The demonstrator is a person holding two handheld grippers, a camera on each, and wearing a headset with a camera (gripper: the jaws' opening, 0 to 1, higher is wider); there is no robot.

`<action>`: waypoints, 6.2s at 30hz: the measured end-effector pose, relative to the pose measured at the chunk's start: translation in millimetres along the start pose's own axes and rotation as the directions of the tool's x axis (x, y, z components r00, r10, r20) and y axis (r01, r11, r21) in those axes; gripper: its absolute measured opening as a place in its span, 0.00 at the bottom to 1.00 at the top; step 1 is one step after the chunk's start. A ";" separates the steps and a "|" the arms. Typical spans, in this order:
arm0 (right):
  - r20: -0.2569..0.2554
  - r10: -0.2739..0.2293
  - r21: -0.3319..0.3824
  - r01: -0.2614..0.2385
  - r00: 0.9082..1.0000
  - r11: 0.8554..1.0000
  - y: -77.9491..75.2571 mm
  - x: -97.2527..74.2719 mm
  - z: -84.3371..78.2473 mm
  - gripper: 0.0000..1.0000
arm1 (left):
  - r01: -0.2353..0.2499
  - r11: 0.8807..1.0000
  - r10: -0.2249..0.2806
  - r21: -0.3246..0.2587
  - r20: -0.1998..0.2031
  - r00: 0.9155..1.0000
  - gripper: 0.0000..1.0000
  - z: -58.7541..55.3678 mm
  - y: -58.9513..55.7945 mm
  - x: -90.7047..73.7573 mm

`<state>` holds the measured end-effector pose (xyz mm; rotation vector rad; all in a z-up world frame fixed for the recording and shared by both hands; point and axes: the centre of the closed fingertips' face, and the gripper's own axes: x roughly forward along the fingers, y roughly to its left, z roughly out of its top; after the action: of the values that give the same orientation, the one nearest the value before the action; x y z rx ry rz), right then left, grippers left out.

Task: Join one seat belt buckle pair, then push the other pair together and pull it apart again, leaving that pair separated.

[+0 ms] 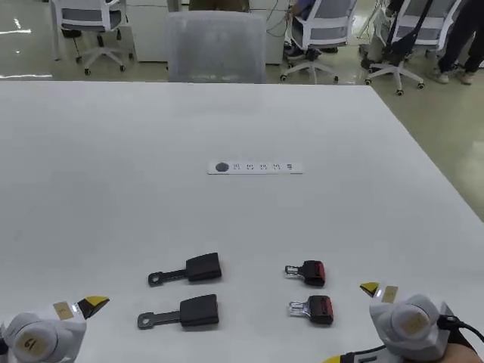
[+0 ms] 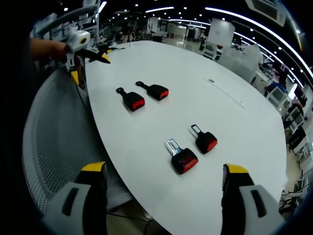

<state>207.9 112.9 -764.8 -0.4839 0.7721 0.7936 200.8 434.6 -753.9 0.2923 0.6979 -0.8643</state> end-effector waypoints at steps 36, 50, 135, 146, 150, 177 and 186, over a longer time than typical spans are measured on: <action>-0.012 -0.005 -0.021 0.005 1.000 1.000 -14.6 -2.7 -8.5 0.99 | -0.004 1.000 0.005 0.014 -0.017 1.000 1.00 -1.5 -6.2 8.2; 0.012 -0.019 -0.004 0.019 1.000 1.000 -20.2 -1.3 -4.0 1.00 | -0.001 1.000 0.001 0.026 -0.030 1.000 1.00 0.4 -1.5 8.6; -0.049 0.059 -0.020 -0.060 0.997 0.998 -26.9 0.2 -2.7 0.82 | -0.014 0.996 0.021 0.086 -0.087 0.996 0.95 14.9 22.7 24.5; -0.079 0.098 -0.076 -0.104 0.992 0.992 -35.1 18.6 -15.7 0.73 | 0.045 0.987 -0.019 0.154 -0.167 0.986 0.87 3.8 17.6 54.9; -0.086 0.117 -0.105 -0.125 0.989 0.987 -37.0 27.1 -17.1 0.69 | 0.086 0.980 -0.049 0.180 -0.204 0.978 0.86 1.1 14.0 67.6; -0.210 0.214 -0.268 -0.267 0.954 0.926 -41.8 88.8 -29.6 0.52 | 0.264 0.907 -0.148 0.328 -0.338 0.929 0.53 3.6 8.1 138.2; -0.262 0.259 -0.259 -0.326 0.930 0.909 -42.2 99.5 -39.5 0.40 | 0.296 0.887 -0.163 0.354 -0.361 0.918 0.47 0.3 8.5 151.6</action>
<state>269.5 106.0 -861.8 -0.7486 0.9528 1.1630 275.5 349.6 -855.1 0.7462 0.8675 -1.2092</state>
